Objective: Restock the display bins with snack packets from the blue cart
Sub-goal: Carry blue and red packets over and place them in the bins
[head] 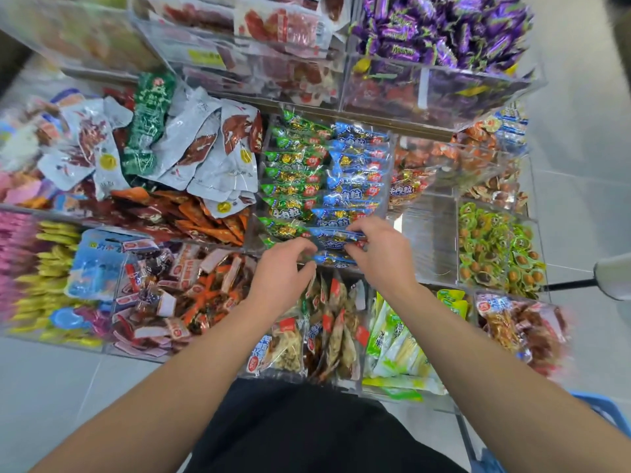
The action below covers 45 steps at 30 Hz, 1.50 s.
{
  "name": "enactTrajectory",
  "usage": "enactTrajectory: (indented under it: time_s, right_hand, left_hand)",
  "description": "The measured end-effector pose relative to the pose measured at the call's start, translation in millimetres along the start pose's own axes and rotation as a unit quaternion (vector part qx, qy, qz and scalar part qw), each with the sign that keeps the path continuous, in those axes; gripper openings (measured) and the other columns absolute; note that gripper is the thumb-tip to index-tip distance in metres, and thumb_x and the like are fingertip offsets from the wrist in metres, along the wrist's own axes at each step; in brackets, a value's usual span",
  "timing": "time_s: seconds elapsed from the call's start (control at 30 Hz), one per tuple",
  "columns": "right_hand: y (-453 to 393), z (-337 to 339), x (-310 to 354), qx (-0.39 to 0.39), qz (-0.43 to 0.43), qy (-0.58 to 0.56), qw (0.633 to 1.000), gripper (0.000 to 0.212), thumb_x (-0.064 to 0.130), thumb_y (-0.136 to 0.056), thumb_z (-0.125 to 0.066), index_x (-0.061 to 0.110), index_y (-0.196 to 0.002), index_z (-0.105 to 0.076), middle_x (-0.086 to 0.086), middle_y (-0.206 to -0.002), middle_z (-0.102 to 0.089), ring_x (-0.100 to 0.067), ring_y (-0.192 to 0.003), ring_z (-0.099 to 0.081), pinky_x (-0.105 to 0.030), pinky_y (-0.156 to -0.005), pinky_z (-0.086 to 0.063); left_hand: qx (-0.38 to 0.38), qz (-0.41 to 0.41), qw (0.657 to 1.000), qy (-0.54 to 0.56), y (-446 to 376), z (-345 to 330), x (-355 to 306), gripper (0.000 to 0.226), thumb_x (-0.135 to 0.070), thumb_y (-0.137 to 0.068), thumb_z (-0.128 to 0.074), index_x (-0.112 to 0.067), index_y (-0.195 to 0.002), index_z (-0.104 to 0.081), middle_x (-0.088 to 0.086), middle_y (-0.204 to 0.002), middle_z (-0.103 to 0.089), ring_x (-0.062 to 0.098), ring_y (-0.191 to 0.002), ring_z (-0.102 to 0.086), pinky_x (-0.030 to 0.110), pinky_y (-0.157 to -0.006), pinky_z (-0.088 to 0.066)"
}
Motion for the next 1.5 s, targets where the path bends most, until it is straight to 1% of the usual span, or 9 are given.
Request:
enactTrajectory:
  time_s: [0.13, 0.33, 0.5, 0.6, 0.73, 1.17, 1.3, 1.4, 1.5]
  right_hand:
    - [4, -3, -6, 0.001, -0.018, -0.026, 0.999, 0.026, 0.021, -0.081, -0.078, 0.021, -0.106, -0.07, 0.003, -0.106, -0.07, -0.016, -0.087, -0.063, -0.021, -0.074, -0.04]
    - [-15, -8, -15, 0.093, -0.025, 0.055, 0.994, 0.024, 0.021, -0.085, -0.074, 0.012, -0.106, -0.066, -0.007, -0.103, -0.066, -0.029, -0.095, -0.061, -0.035, -0.076, -0.046]
    - [-18, 3, -17, 0.158, -0.002, 0.049, 0.986, 0.035, 0.026, -0.085, -0.074, 0.02, -0.118, -0.066, -0.001, -0.115, -0.068, -0.023, -0.102, -0.063, -0.033, -0.084, -0.05]
    - [-6, 13, -22, 0.107, 0.022, -0.029, 0.994, 0.032, 0.023, -0.084, -0.073, 0.023, -0.116, -0.071, 0.003, -0.11, -0.07, -0.013, -0.096, -0.062, -0.025, -0.086, -0.047]
    - [-3, 3, -16, 0.053, 0.063, -0.003, 0.997, 0.016, 0.012, -0.084, -0.074, 0.014, -0.099, -0.077, -0.002, -0.096, -0.072, -0.027, -0.093, -0.061, -0.029, -0.082, -0.043]
    - [-31, -11, -18, 0.141, 0.017, 0.038, 0.989, 0.012, 0.017, -0.086, -0.07, 0.02, -0.098, -0.073, 0.0, -0.1, -0.069, -0.023, -0.097, -0.061, -0.032, -0.081, -0.046]
    - [-10, 4, -30, 0.1, 0.001, -0.033, 0.994, 0.023, 0.021, -0.083, -0.073, 0.022, -0.106, -0.073, 0.001, -0.103, -0.071, -0.01, -0.088, -0.058, -0.019, -0.079, -0.038]
    - [9, 10, -34, 0.055, -0.005, -0.026, 0.998, 0.025, 0.024, -0.085, -0.069, 0.02, -0.11, -0.071, -0.001, -0.11, -0.068, -0.017, -0.1, -0.061, -0.024, -0.082, -0.039]
    - [27, 17, -36, 0.059, -0.013, -0.033, 0.998, 0.044, 0.032, -0.09, -0.065, 0.019, -0.131, -0.059, -0.004, -0.133, -0.058, -0.022, -0.123, -0.053, -0.031, -0.102, -0.039]
  left_hand:
    - [-0.014, 0.013, 1.0, 0.012, -4, -1, 1, 0.013, -0.021, -0.091, -0.069, -0.021, -0.104, -0.071, -0.023, -0.082, -0.056, 0.0, -0.076, -0.055, 0.025, -0.078, -0.049]
    - [0.003, 0.009, 1.0, 0.009, -7, 1, -1, 0.009, -0.025, -0.093, -0.067, -0.025, -0.101, -0.071, -0.031, -0.076, -0.05, 0.005, -0.08, -0.057, 0.027, -0.076, -0.049]
    - [0.006, 0.004, 1.0, 0.002, -8, -3, -4, 0.013, -0.03, -0.09, -0.07, -0.025, -0.103, -0.07, -0.014, -0.094, -0.065, 0.017, -0.095, -0.059, 0.037, -0.083, -0.051]
    - [-0.011, -0.007, 1.0, -0.004, -10, -8, -3, 0.012, -0.03, -0.091, -0.071, -0.025, -0.102, -0.074, -0.012, -0.092, -0.062, 0.019, -0.097, -0.055, 0.034, -0.079, -0.045]
    - [-0.037, 0.009, 0.999, -0.005, -13, -9, 0, 0.009, -0.03, -0.093, -0.069, -0.024, -0.095, -0.075, -0.014, -0.083, -0.055, 0.013, -0.085, -0.049, 0.029, -0.073, -0.035]
    - [-0.035, 0.019, 0.999, 0.001, -10, -6, -4, 0.011, -0.025, -0.094, -0.067, -0.02, -0.099, -0.075, -0.013, -0.089, -0.06, 0.013, -0.084, -0.053, 0.03, -0.08, -0.045]
    - [-0.051, 0.052, 0.997, 0.021, -4, -4, -7, 0.013, -0.024, -0.094, -0.067, -0.021, -0.105, -0.074, -0.026, -0.079, -0.055, -0.005, -0.072, -0.052, 0.006, -0.069, -0.039]
    - [-0.053, 0.07, 0.995, 0.054, 5, -5, -15, 0.024, -0.022, -0.095, -0.066, -0.02, -0.118, -0.07, -0.014, -0.096, -0.065, -0.001, -0.079, -0.055, 0.016, -0.082, -0.047]
    - [-0.063, 0.078, 0.992, 0.08, 19, -6, -25, 0.036, -0.025, -0.095, -0.065, -0.02, -0.131, -0.062, -0.013, -0.103, -0.06, 0.004, -0.086, -0.057, 0.024, -0.085, -0.047]
Point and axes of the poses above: each hand's wrist, its own y-axis away from the middle knuckle, its own z-axis out of the back of the hand, x = y × z, the point moved 2 cm from there along -y, towards the middle knuckle
